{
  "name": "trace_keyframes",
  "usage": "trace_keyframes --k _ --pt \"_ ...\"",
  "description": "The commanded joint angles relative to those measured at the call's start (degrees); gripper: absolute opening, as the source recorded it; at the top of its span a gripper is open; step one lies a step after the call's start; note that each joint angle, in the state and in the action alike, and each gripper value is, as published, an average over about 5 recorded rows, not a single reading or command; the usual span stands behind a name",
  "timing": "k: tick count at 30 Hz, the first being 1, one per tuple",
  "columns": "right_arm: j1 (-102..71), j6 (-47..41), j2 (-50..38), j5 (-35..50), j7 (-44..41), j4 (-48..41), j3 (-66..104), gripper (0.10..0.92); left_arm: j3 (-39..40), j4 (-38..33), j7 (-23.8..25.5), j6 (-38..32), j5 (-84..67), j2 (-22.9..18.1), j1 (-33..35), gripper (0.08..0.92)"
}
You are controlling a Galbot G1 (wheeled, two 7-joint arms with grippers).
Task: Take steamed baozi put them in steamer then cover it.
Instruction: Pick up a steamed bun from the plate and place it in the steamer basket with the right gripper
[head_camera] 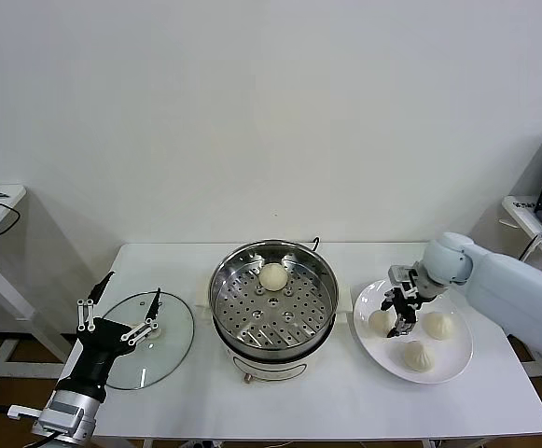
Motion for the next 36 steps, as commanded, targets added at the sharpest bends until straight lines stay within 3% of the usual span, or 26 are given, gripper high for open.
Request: trace_keyframes --k 1,8,17,23,36 --pt "26.5 -1.9 -8.3 12.7 -2.0 11.9 -19.3 0.653 0.1 -0.4 0.0 0.1 0.0 0.2 0.1 0.823" --pt "45.9 -7.8 -6.2 21.3 -2.7 17.9 -31.6 0.655 0.4 -0.6 -0.1 0.2 0.1 0.3 0.0 0.823" --pt "49.7 -18.7 6.1 28.0 2.1 22.4 -32.7 0.653 0.3 -1.3 -0.3 0.2 0.1 0.7 0.3 0.823" --pt "46.4 -23.5 17.6 31.4 5.0 19.7 -29.7 0.656 -0.2 -2.0 -0.8 0.0 0.0 0.5 0.9 0.823" --pt "36.1 -25.3 35.5 31.2 7.5 9.5 -25.9 0.662 -4.8 -4.7 -1.9 0.7 -3.6 0.5 0.8 0.823"
